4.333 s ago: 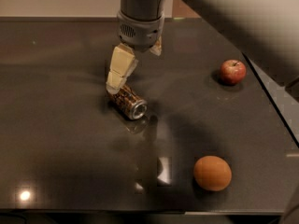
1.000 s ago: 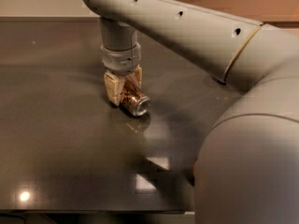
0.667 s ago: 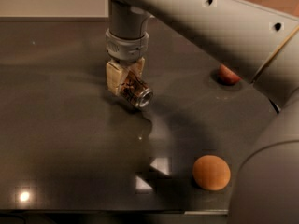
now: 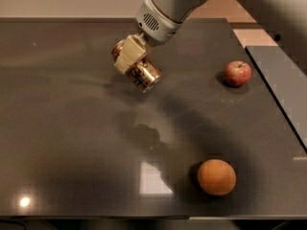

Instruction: Place orange can upright

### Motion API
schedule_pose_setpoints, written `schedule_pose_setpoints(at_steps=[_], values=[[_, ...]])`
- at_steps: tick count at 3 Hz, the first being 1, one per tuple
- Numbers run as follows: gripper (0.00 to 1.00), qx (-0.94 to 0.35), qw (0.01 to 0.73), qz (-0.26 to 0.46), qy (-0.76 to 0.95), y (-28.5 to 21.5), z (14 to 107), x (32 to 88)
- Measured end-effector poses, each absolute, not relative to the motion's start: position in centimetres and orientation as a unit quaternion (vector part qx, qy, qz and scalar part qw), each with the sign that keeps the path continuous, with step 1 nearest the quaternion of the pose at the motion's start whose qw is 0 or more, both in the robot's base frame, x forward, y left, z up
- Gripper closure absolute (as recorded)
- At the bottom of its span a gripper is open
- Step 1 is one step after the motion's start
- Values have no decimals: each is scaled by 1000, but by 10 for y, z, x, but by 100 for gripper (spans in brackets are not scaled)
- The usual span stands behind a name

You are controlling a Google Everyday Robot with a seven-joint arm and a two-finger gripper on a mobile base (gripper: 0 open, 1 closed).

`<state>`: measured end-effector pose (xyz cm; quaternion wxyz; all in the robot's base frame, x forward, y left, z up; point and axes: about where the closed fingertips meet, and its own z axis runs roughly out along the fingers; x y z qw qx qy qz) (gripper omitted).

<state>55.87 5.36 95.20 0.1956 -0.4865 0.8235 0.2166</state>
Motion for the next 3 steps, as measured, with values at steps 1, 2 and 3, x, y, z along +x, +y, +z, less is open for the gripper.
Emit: schedule_pose_setpoints(at_steps=[1,2,3], values=[[100,-498,273,290,771,47,975,555],[100,-498,344,344,717,43,986,547],[100,-498,398,379,670,39,985,539]])
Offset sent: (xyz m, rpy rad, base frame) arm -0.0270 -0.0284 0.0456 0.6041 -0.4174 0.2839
